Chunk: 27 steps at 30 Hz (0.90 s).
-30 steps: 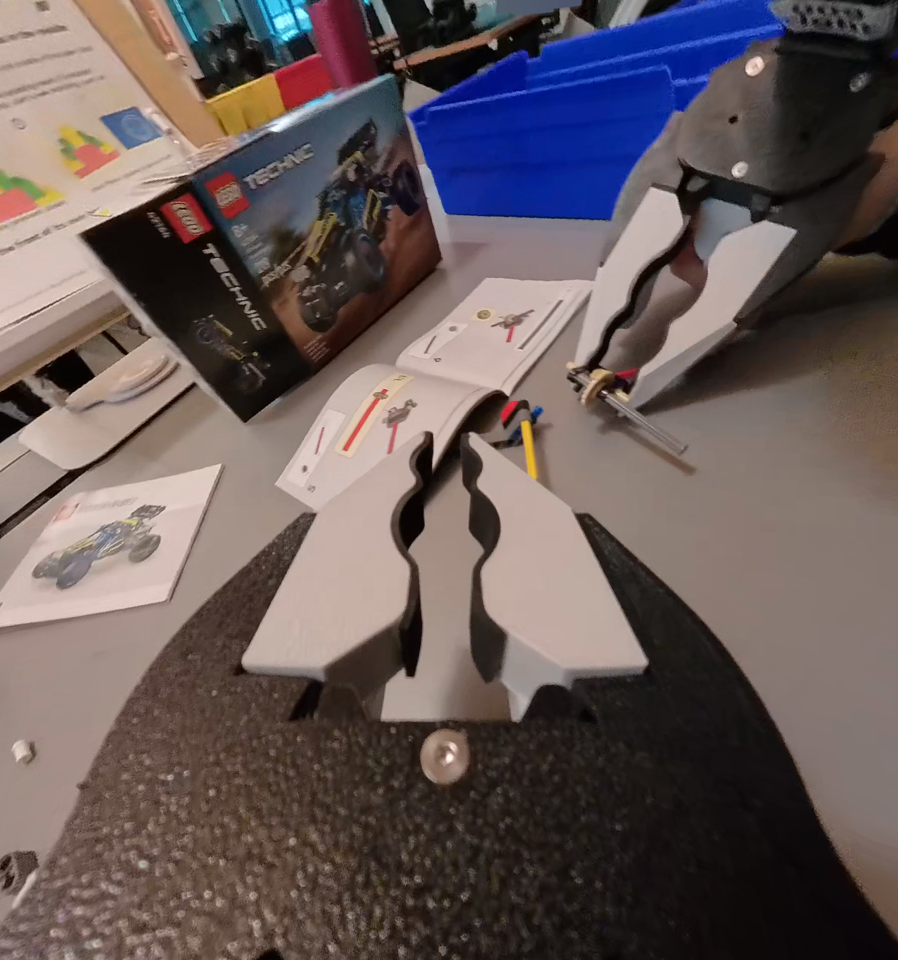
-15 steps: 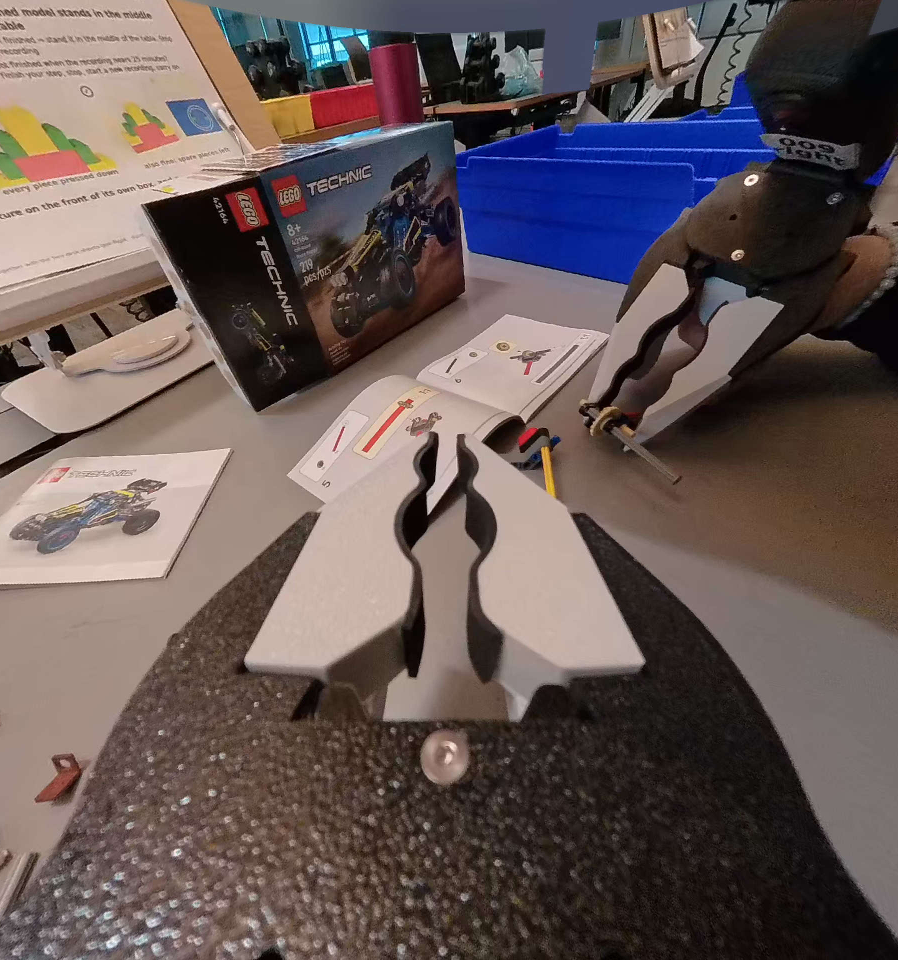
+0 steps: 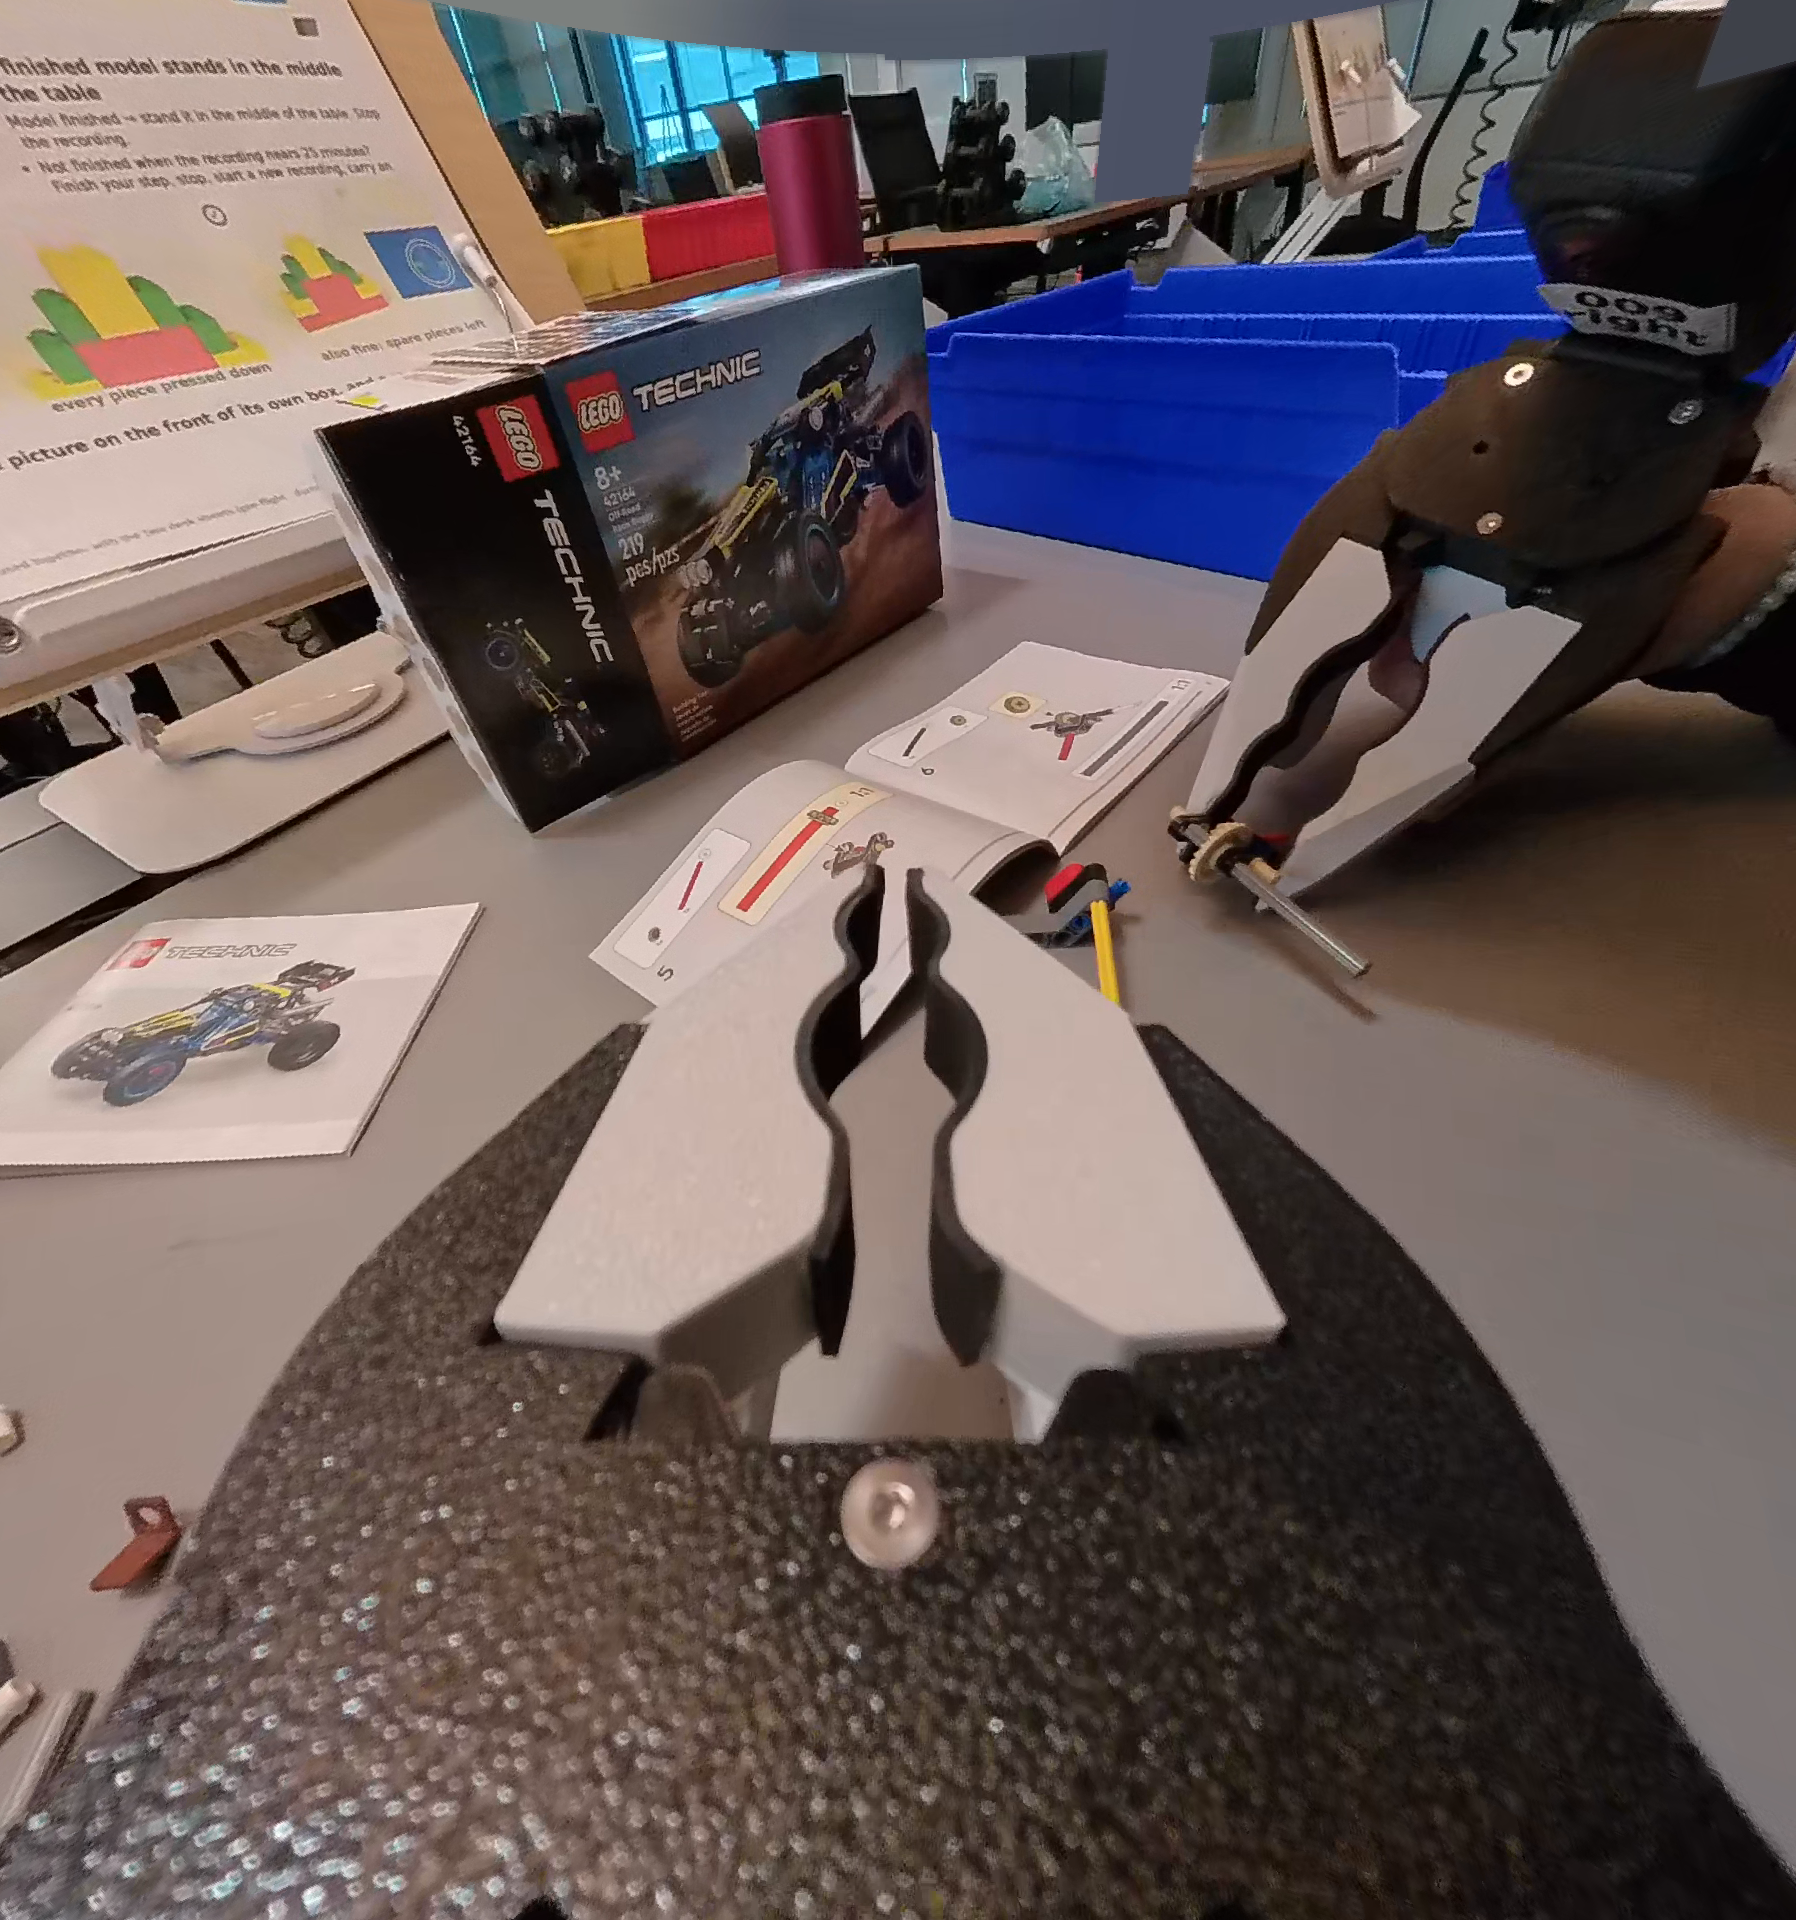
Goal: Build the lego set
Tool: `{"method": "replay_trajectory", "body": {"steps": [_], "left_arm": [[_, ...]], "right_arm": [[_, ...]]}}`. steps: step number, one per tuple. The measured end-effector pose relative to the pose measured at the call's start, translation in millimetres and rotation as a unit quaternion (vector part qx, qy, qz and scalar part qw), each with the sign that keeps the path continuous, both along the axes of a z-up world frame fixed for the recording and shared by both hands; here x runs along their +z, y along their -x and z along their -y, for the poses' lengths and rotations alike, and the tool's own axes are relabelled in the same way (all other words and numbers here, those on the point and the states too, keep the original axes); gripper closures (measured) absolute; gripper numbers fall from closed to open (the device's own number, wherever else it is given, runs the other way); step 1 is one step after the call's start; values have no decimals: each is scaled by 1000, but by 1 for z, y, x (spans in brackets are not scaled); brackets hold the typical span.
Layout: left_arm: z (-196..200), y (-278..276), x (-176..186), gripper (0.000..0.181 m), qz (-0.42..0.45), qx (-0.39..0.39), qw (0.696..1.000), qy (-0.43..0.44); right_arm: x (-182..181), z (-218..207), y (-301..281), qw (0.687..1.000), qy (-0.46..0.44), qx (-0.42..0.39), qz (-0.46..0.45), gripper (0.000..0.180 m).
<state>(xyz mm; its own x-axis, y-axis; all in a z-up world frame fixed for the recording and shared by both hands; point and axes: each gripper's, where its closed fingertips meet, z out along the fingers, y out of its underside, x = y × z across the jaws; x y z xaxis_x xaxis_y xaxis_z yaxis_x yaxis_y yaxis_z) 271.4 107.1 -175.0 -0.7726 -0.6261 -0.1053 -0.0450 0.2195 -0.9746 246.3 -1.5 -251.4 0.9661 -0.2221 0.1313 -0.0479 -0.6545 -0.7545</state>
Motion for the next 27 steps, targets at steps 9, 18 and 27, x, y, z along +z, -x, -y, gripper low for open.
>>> {"method": "replay_trajectory", "body": {"steps": [9,18,27], "left_arm": [[3,3,-2,180,7,-7,1000,-13],[5,1,-6,180,1,-6,1000,-24],[7,3,-7,180,13,-5,999,-40]], "right_arm": [[0,-1,0,1000,-1,-1,-9,157],[0,-3,1,1000,0,1,2,157],[0,-3,1,1000,0,1,2,156]]}}
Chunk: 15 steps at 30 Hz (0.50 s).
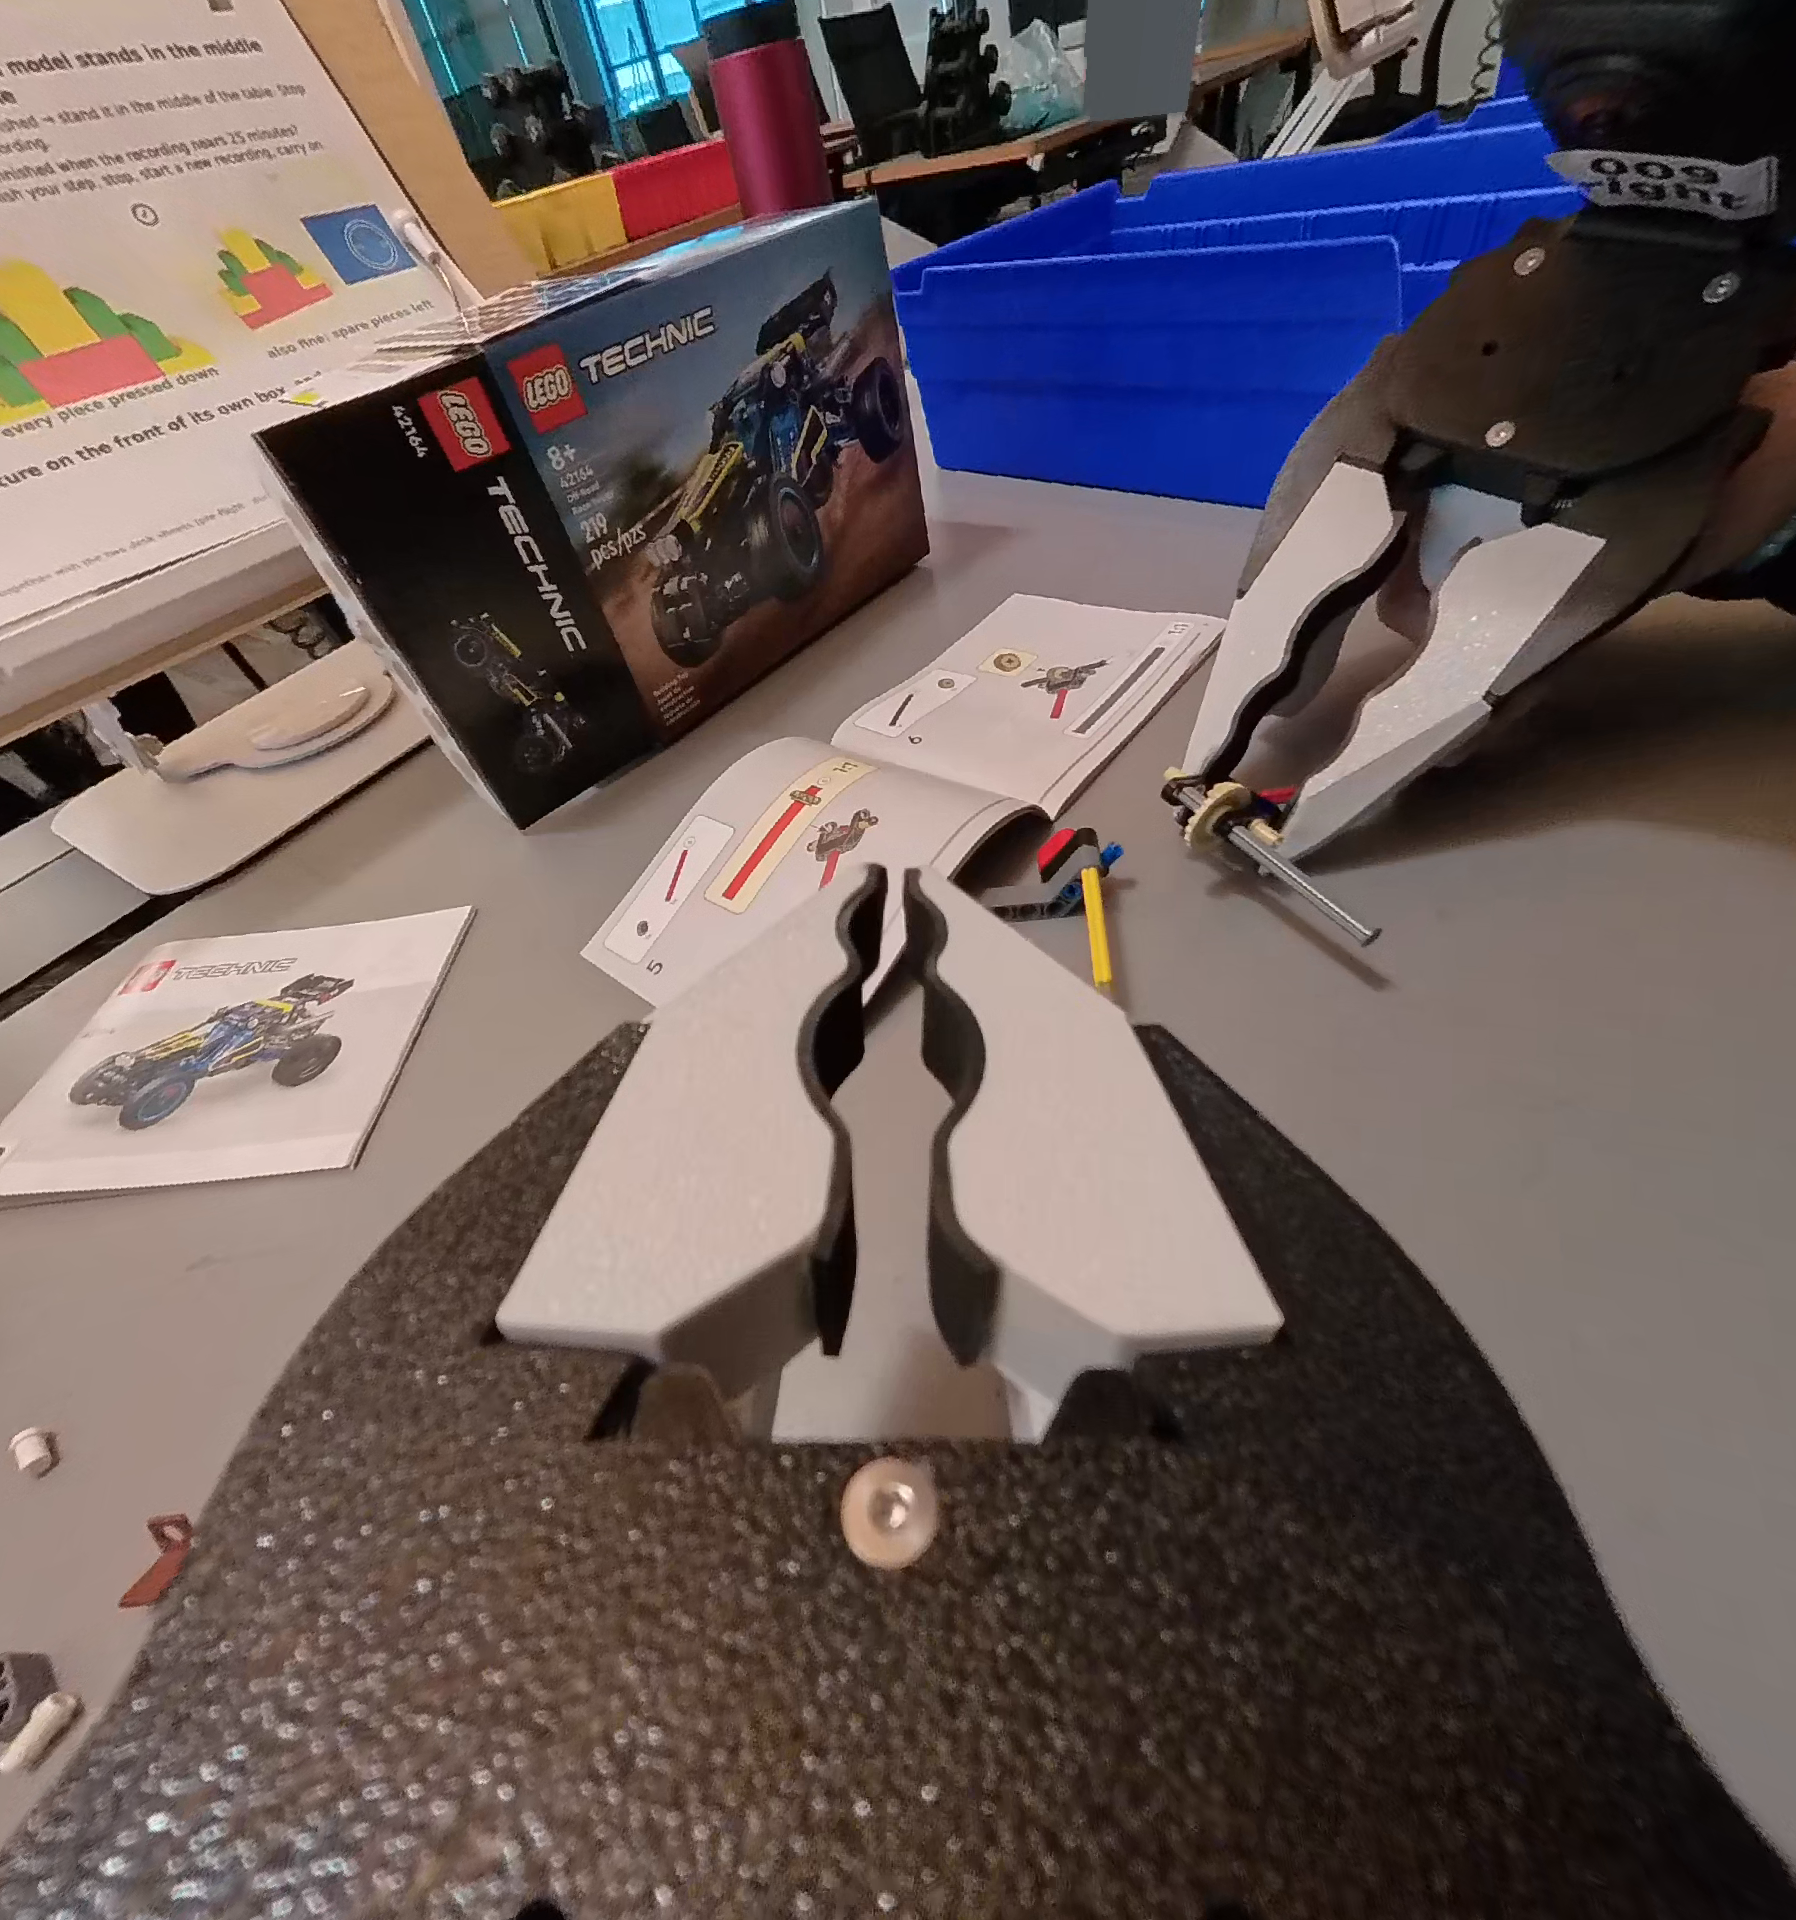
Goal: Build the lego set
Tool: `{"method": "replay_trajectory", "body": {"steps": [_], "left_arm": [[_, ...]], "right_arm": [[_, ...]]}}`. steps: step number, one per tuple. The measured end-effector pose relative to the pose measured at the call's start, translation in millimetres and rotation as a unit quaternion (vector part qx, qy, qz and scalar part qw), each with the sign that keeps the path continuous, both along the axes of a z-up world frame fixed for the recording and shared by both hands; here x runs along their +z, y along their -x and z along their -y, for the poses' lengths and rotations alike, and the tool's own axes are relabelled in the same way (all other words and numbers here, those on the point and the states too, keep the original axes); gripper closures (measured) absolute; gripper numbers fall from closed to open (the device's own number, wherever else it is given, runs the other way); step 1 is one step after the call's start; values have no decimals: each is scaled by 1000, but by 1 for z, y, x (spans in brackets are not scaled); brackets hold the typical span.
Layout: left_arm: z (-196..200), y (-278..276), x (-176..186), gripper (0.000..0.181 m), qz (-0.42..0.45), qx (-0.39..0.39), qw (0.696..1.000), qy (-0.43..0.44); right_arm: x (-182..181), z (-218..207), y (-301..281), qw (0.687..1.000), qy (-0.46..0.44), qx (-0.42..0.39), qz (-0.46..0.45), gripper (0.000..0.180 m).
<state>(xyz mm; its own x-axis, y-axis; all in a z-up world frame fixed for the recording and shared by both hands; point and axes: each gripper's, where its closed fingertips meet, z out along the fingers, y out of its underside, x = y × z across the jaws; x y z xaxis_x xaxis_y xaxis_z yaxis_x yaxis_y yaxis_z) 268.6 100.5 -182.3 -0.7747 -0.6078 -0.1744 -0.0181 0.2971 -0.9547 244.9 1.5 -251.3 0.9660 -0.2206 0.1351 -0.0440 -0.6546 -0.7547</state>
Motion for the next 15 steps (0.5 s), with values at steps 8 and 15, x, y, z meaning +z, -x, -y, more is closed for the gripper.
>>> {"method": "replay_trajectory", "body": {"steps": [8,15], "left_arm": [[2,0,-2,180,6,1,1000,-11],[2,1,-2,180,9,1,1000,-16]], "right_arm": [[0,0,0,1000,1,0,4,156],[0,0,0,1000,1,0,4,156]]}}
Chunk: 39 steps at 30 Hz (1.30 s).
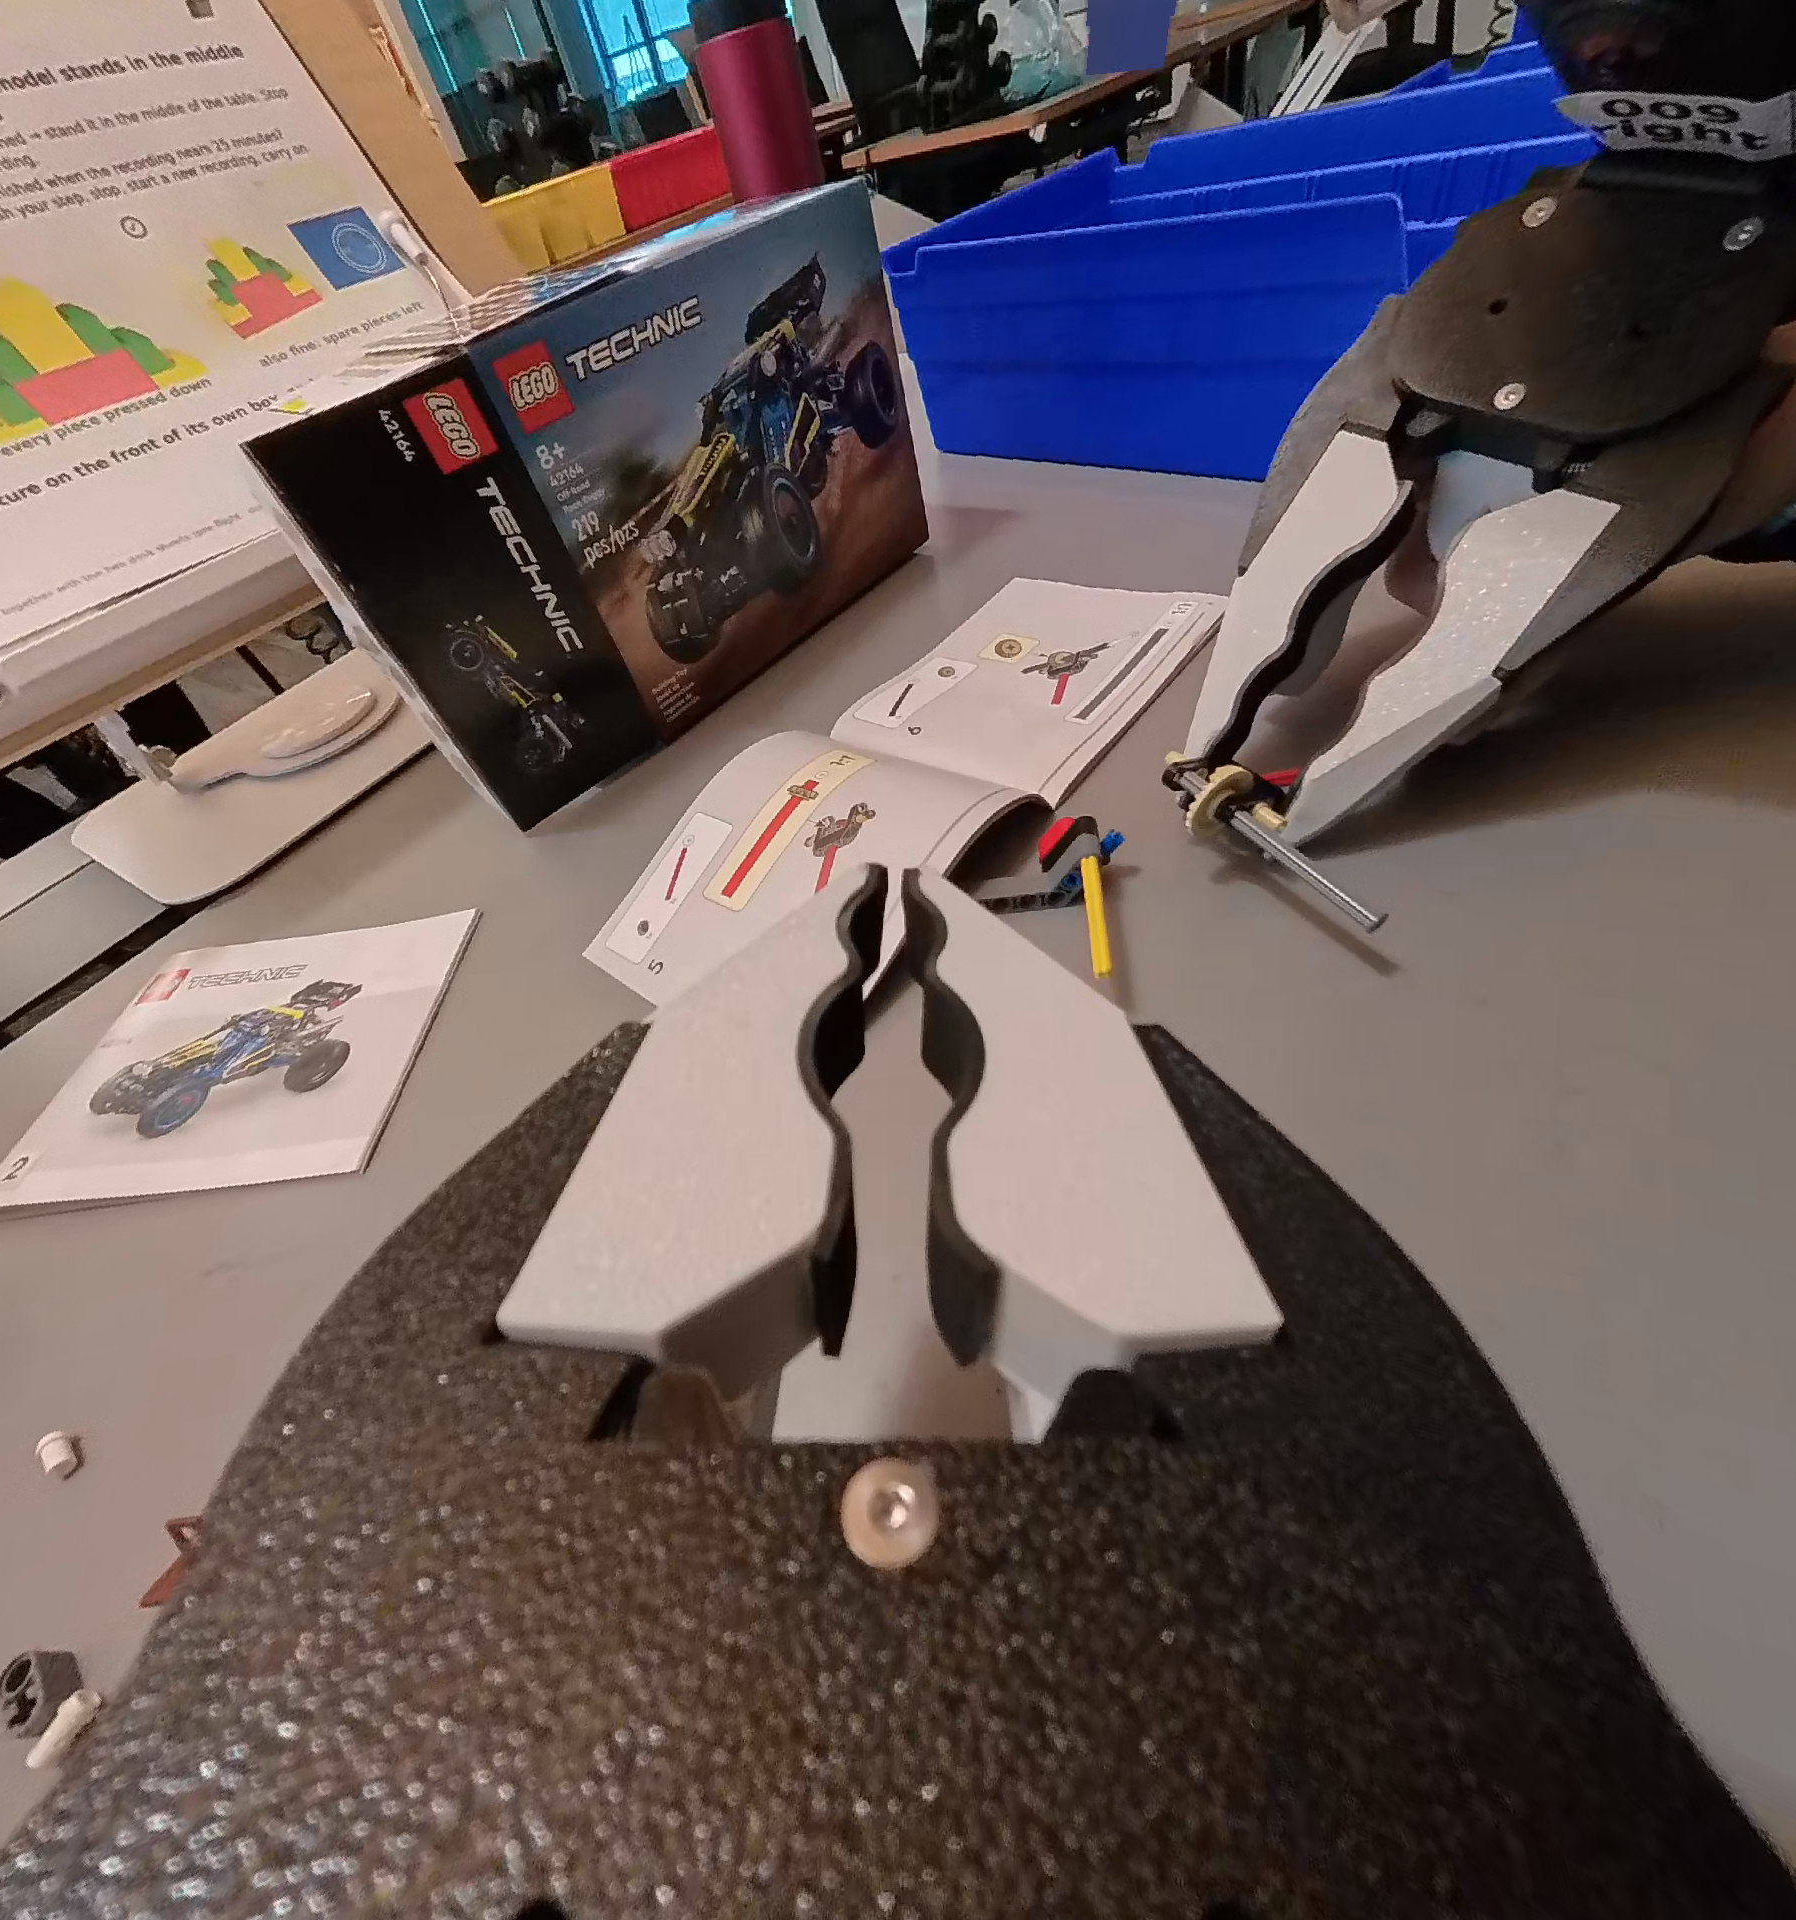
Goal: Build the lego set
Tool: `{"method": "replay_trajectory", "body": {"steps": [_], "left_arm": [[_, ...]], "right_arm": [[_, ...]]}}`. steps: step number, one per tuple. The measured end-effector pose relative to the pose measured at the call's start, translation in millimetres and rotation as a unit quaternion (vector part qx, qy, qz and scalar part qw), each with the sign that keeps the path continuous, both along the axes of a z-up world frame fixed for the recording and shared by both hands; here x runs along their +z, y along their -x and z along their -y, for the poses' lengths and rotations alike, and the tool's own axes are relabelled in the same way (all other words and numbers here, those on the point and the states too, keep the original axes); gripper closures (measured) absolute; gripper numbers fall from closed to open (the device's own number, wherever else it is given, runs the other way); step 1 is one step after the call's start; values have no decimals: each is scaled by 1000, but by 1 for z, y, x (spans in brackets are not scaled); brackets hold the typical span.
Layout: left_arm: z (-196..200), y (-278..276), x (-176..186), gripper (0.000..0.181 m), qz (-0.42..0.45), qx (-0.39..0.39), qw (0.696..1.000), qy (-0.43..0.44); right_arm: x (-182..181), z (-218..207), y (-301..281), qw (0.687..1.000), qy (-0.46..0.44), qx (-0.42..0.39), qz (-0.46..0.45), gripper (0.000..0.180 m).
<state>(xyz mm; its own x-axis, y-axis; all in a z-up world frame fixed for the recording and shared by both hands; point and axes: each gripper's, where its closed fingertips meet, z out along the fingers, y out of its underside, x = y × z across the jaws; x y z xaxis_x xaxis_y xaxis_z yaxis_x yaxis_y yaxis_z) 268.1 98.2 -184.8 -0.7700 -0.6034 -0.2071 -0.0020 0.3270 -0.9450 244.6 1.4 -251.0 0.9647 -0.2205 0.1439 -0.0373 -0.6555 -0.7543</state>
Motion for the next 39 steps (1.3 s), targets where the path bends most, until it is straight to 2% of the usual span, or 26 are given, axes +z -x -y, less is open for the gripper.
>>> {"method": "replay_trajectory", "body": {"steps": [21,29,32,36,39], "left_arm": [[6,4,-5,181,38,0,998,-45],[13,9,8,181,114,11,990,-81],[33,24,19,181,138,-17,986,-93],[57,37,2,181,135,-71,974,-165],[68,39,-18,174,71,-130,965,-216]], "right_arm": [[-1,0,0,1000,-2,0,-16,156],[-1,0,0,1000,-3,0,-23,156],[-1,-1,0,1000,-2,1,-18,156],[0,-3,1,1000,-1,7,-9,156],[0,-4,2,1000,-1,14,-10,156]]}}
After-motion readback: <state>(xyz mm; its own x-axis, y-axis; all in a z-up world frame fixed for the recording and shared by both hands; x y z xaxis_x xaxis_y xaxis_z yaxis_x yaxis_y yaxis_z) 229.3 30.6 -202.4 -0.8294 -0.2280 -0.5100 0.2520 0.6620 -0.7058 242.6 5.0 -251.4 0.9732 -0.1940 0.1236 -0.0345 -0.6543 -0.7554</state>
